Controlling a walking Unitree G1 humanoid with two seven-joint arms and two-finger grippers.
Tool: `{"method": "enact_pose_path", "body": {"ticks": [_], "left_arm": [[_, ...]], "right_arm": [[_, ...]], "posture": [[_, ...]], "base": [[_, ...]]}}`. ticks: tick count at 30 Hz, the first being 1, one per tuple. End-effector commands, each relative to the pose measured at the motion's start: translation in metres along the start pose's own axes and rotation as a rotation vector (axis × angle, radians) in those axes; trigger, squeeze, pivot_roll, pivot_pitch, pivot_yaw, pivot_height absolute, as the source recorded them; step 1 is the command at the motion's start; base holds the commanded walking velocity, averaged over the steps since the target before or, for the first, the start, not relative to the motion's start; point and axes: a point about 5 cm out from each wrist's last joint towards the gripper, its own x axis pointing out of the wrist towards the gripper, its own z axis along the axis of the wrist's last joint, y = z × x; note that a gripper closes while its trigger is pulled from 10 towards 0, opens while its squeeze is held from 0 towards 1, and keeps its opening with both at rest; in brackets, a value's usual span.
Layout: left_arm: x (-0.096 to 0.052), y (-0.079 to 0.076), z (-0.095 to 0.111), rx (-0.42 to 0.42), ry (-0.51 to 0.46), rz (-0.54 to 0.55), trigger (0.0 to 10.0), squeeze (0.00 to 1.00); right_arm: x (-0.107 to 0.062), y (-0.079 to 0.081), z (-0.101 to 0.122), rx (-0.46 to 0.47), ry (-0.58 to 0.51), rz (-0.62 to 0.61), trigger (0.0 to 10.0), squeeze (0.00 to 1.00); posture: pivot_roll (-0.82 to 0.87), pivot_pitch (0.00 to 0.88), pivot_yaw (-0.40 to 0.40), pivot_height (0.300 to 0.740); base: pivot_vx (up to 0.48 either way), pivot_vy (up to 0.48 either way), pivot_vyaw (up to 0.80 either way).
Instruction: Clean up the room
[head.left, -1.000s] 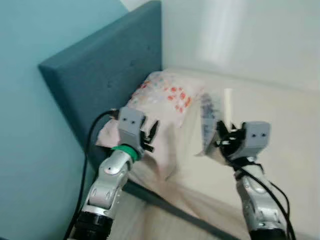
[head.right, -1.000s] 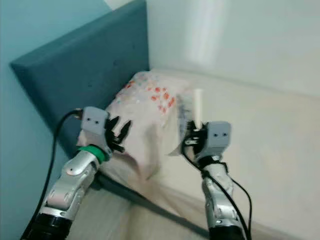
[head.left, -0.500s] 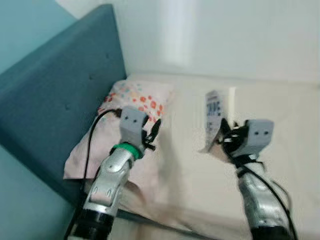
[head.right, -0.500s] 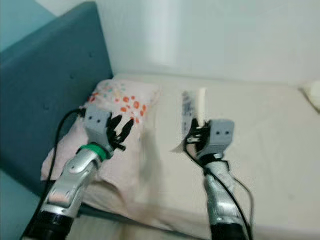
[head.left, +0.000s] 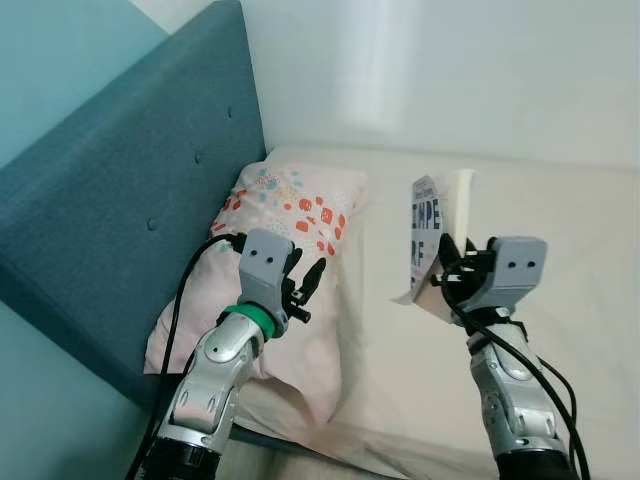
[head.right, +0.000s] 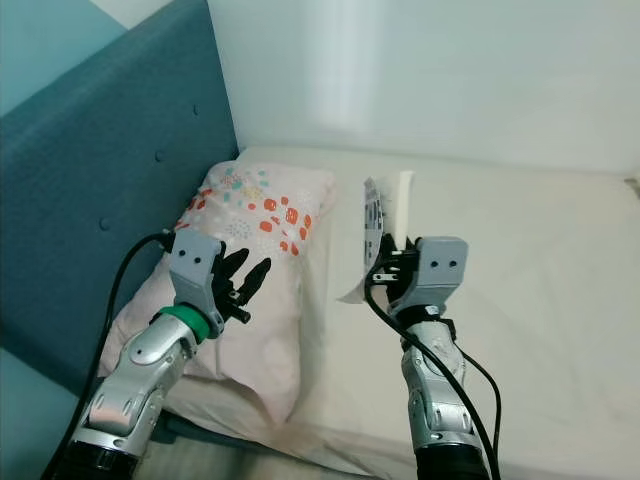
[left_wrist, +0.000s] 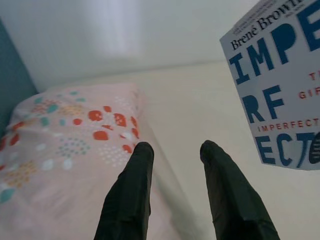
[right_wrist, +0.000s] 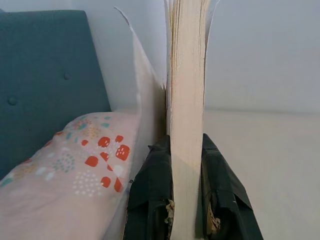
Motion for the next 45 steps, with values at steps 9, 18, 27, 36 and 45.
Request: {"method": "enact_pose_path", "body": {"ticks": [9,18,27,36,45], "left_arm": [[-0.003,-0.001,-0.006,-0.002,0.030,-0.003,10.0,0.00],[-0.004,-0.001,-0.008,-0.001,0.036,0.001,10.0,0.00],[-0.004,-0.002,-0.009,-0.001,0.038,-0.002,10.0,0.00],[-0.005,-0.003,-0.008,-0.002,0.038,-0.005,10.0,0.00],[-0.013,-0.003,-0.003,0.004,0.045,-0.004,10.0,0.00]], "right_arm": [[-0.001,0.000,0.000,0.014,-0.012,-0.006,10.0,0.00],[0.000,0.000,0.000,0.017,-0.010,-0.005,10.0,0.00],[0.000,-0.001,-0.001,0.036,-0.004,-0.007,10.0,0.00],[-0.001,0.001,-0.008,0.198,0.039,0.002,10.0,0.00],[-0.007,0.017,-0.024,0.568,0.106,0.166,10.0,0.00]], "posture": [[-0.16,0.079,0.120,0.658],[-0.16,0.079,0.120,0.618],[-0.16,0.078,0.120,0.595],[-0.15,0.089,0.128,0.595],[-0.11,0.150,0.147,0.595]], "base": [[0.000,0.000,0.00],[0.000,0.000,0.00],[0.000,0.000,0.00],[0.000,0.000,0.00],[0.000,0.000,0.00]]}}
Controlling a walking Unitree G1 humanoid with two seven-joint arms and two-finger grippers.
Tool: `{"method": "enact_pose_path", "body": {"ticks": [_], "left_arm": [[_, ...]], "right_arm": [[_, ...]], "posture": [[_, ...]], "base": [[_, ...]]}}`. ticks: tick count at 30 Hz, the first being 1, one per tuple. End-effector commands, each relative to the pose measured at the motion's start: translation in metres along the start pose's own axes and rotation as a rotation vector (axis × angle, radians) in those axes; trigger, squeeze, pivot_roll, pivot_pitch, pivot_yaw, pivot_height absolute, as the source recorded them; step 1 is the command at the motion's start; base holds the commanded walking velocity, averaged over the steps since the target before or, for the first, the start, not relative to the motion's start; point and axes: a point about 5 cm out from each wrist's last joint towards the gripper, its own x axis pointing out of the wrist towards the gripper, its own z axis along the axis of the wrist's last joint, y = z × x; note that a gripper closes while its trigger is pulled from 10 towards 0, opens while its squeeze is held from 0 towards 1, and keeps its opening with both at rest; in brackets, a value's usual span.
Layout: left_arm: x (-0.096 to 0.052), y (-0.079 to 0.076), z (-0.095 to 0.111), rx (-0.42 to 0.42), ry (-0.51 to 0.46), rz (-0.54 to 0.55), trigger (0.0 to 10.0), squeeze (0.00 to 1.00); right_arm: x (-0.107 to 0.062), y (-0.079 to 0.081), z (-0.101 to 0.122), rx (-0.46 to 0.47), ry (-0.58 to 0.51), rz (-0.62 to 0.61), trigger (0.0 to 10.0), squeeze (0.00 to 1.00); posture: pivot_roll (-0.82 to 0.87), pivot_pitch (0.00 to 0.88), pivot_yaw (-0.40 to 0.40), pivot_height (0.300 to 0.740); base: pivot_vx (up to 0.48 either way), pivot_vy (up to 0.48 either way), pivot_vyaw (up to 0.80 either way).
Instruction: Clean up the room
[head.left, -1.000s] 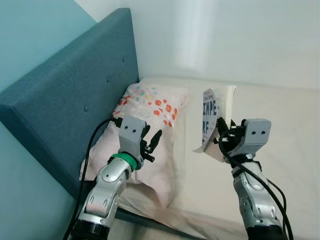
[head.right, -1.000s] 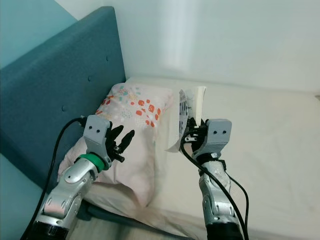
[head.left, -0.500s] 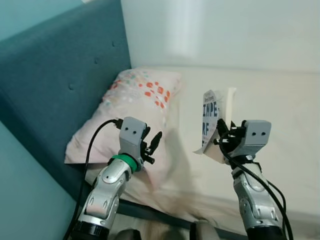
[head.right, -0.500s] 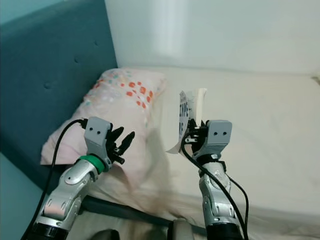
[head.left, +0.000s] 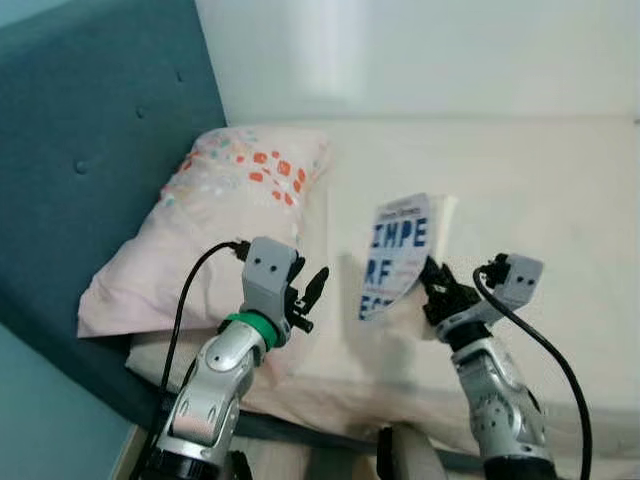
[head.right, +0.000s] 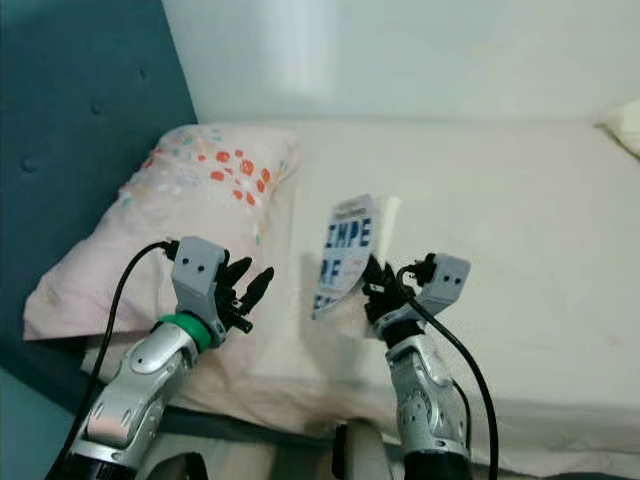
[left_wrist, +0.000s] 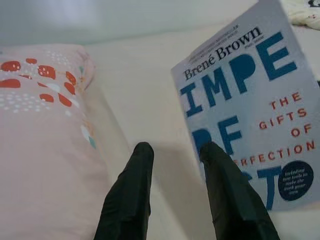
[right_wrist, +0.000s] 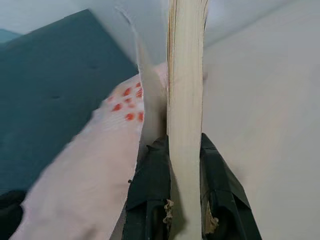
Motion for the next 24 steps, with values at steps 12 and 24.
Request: {"method": "enact_pose_path", "body": {"ticks": [12,24], "left_arm": [[-0.034,0.022,0.003,0.022,0.067,0.088,10.0,0.00],[-0.056,0.028,0.007,0.035,0.123,0.109,10.0,0.00]], "right_arm": [[0.022,-0.004,-0.013,0.075,0.173,0.161,10.0,0.00],[0.022,-0.017,-0.017,0.136,0.217,0.202,10.0,0.00]], "posture": [[-0.01,0.287,0.156,0.595],[0.06,0.356,0.194,0.595]], "base": [[0.000,0.000,0.00],[0.000,0.000,0.00]]}}
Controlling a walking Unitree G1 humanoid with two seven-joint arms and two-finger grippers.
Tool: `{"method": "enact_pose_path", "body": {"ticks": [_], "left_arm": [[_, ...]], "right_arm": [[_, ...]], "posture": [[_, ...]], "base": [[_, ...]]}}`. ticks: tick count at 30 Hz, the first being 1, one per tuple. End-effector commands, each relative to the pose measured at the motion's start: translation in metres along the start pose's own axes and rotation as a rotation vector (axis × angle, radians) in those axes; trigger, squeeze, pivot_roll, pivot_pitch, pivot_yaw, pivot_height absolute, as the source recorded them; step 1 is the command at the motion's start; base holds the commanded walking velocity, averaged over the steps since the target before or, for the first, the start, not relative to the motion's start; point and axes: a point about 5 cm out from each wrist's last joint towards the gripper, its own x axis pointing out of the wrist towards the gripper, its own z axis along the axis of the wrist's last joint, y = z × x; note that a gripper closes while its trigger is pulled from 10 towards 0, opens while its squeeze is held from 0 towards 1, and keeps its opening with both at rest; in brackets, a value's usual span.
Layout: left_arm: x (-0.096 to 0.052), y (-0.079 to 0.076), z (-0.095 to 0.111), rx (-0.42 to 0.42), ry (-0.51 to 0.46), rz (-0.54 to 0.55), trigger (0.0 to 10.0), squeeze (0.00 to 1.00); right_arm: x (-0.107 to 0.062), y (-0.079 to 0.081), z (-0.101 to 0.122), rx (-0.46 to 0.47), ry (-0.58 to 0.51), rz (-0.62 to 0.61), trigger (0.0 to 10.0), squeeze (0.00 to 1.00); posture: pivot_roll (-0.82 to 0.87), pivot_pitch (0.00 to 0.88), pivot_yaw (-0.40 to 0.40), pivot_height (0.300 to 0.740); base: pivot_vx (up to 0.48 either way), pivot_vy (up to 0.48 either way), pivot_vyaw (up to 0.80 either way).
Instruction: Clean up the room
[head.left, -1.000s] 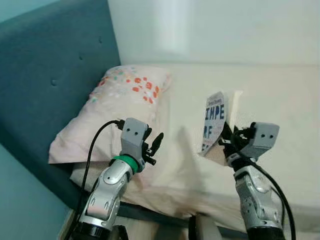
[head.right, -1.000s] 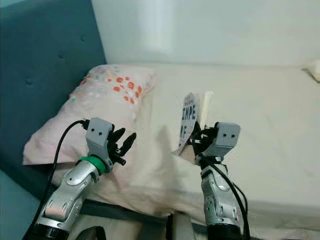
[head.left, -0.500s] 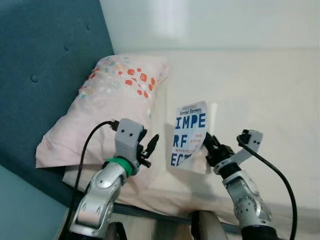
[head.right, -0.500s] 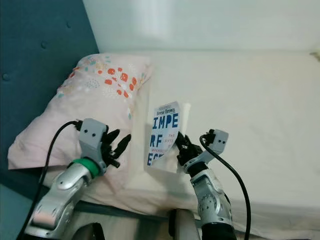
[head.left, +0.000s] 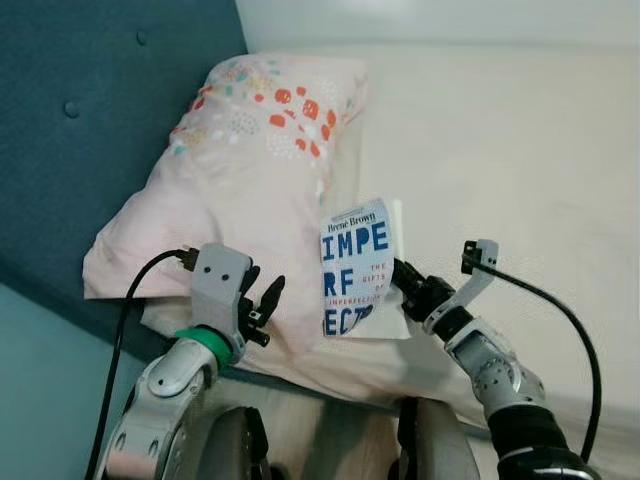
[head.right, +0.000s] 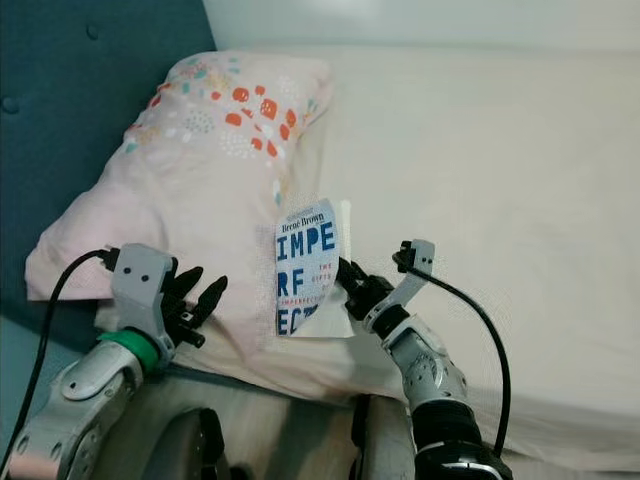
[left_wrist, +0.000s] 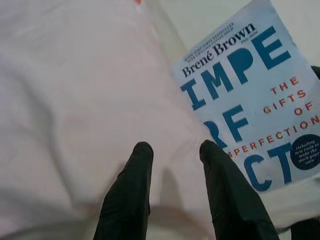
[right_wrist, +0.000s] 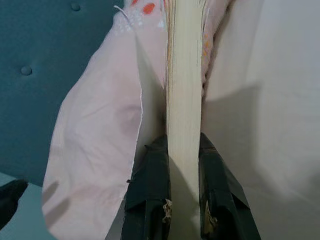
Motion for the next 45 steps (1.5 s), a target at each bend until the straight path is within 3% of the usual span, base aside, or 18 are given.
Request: {"method": "enact_pose_path", "body": {"ticks": [1,7,19,27,28,29,30,33,40,41,42,45], "left_arm": [[-0.006,0.003,-0.005,0.000,0.038,0.006,10.0,0.00],[-0.007,0.003,-0.003,-0.004,0.055,0.007,10.0,0.00],[-0.005,0.001,-0.002,-0.007,0.065,-0.004,10.0,0.00],[-0.005,0.000,-0.002,-0.009,0.070,-0.005,10.0,0.00],[-0.004,0.000,-0.002,-0.009,0.071,-0.008,10.0,0.00],[-0.003,-0.001,-0.002,-0.010,0.072,-0.011,10.0,0.00],[-0.003,-0.001,-0.003,-0.010,0.073,-0.012,10.0,0.00],[-0.002,-0.001,-0.003,-0.010,0.073,-0.013,10.0,0.00],[0.003,-0.004,-0.005,-0.012,0.065,-0.014,10.0,0.00],[0.004,-0.004,-0.005,-0.012,0.062,-0.015,10.0,0.00],[0.005,-0.005,-0.005,-0.012,0.058,-0.017,10.0,0.00],[0.006,-0.005,-0.005,-0.012,0.052,-0.018,10.0,0.00]], "right_arm": [[-0.005,-0.006,-0.009,0.003,0.016,-0.023,10.0,0.00],[-0.015,-0.021,-0.009,-0.108,0.014,-0.152,10.0,0.00],[-0.022,-0.033,-0.010,-0.167,-0.039,-0.291,10.0,0.00],[-0.028,-0.037,-0.009,-0.168,-0.060,-0.313,10.0,0.02],[-0.030,-0.038,-0.009,-0.173,-0.054,-0.314,10.0,0.11],[-0.031,-0.040,-0.006,-0.178,-0.052,-0.312,10.0,0.51],[-0.030,-0.041,-0.005,-0.181,-0.053,-0.310,10.0,0.98],[-0.028,-0.040,-0.003,-0.185,-0.052,-0.300,10.0,1.00],[-0.023,-0.037,0.010,-0.215,-0.094,-0.273,10.0,1.00],[-0.024,-0.037,0.013,-0.229,-0.110,-0.271,10.0,0.67],[-0.026,-0.035,0.019,-0.253,-0.144,-0.273,10.0,0.00],[-0.033,-0.032,0.026,-0.297,-0.185,-0.288,10.0,0.00]], "posture": [[0.06,0.360,0.195,0.595],[0.05,0.362,0.197,0.595],[0.04,0.348,0.201,0.595],[0.04,0.346,0.206,0.595],[0.03,0.344,0.207,0.595],[0.03,0.340,0.206,0.595],[0.03,0.336,0.205,0.595],[0.03,0.330,0.203,0.595],[0.01,0.294,0.184,0.595],[0.01,0.291,0.181,0.595],[0.00,0.277,0.173,0.595],[-0.01,0.260,0.166,0.595]], "base": [[0.000,0.000,0.00],[0.000,0.000,0.00],[0.000,0.000,0.00],[0.000,0.000,0.00],[0.000,0.000,0.00],[0.000,0.000,0.00],[0.000,0.000,0.00],[0.000,0.000,0.00],[0.000,0.000,0.00],[0.000,0.000,0.00],[0.000,0.000,0.00],[0.000,0.000,0.00]]}}
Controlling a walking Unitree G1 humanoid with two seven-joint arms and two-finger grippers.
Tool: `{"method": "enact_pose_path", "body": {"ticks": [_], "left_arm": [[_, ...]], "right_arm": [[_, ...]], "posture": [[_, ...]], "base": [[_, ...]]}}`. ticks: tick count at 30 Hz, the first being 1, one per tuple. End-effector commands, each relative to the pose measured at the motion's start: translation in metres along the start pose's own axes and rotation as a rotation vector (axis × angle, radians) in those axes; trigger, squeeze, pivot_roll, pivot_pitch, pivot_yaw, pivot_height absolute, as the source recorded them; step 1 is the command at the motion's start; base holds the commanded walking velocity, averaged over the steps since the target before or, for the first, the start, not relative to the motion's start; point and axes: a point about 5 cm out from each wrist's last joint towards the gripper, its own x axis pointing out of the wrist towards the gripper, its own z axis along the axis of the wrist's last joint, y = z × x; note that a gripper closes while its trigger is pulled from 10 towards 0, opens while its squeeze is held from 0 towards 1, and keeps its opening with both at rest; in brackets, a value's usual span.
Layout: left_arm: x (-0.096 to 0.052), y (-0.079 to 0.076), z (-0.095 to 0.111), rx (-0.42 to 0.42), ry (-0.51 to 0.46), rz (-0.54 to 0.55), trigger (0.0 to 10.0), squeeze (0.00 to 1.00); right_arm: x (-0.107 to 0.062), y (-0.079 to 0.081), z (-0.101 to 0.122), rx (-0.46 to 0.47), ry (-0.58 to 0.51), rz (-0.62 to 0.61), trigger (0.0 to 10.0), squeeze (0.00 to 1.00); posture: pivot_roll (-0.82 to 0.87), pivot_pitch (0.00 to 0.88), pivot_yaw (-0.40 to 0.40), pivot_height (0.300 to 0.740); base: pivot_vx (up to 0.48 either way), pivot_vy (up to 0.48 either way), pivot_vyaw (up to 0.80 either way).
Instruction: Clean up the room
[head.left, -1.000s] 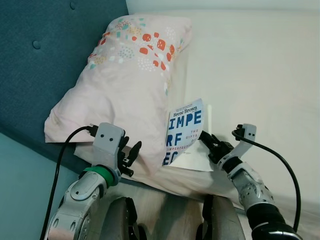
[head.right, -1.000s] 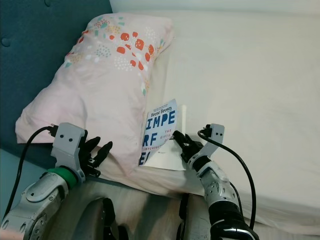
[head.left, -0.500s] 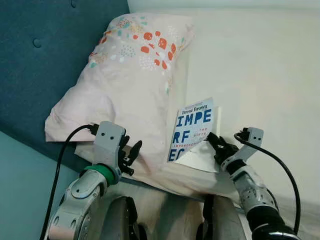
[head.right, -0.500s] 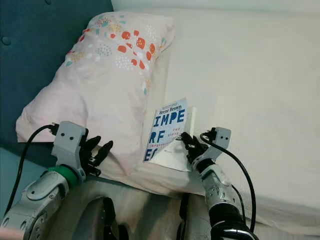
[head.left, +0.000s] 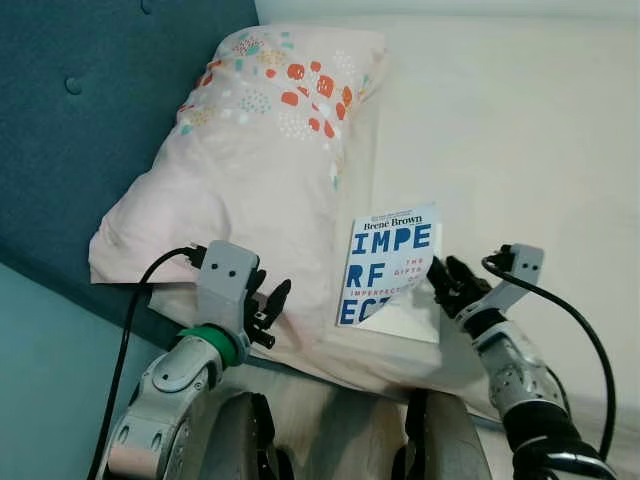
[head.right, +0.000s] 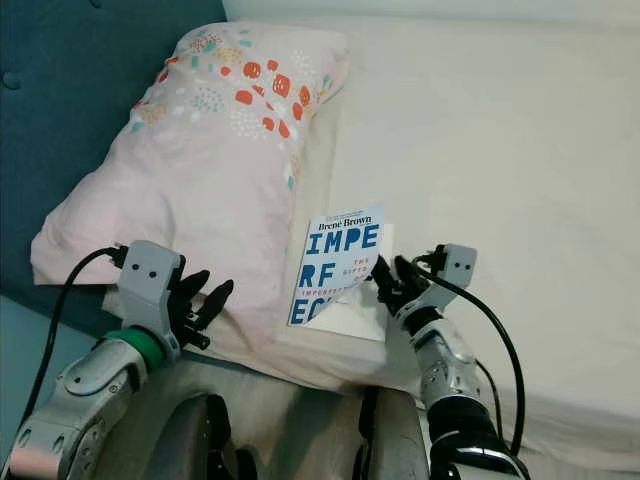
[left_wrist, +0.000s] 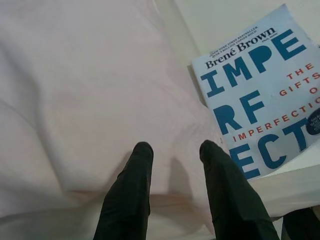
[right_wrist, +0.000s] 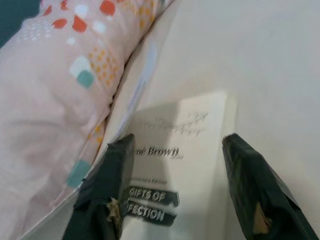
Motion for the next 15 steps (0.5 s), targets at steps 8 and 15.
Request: {"method": "enact_pose_path", "body": {"ticks": [8,15], "left_arm": [[0.011,0.000,-0.006,-0.012,-0.009,-0.011,10.0,0.00],[0.031,-0.009,-0.001,-0.039,-0.062,-0.030,10.0,0.00]], "right_arm": [[-0.062,0.011,0.005,-0.051,-0.075,-0.090,10.0,0.00],[-0.064,0.044,0.008,-0.082,-0.080,-0.062,10.0,0.00]], "posture": [[-0.11,0.188,0.150,0.595],[-0.18,0.119,0.136,0.595]], "base": [[0.000,0.000,0.00],[0.000,0.000,0.00]]}}
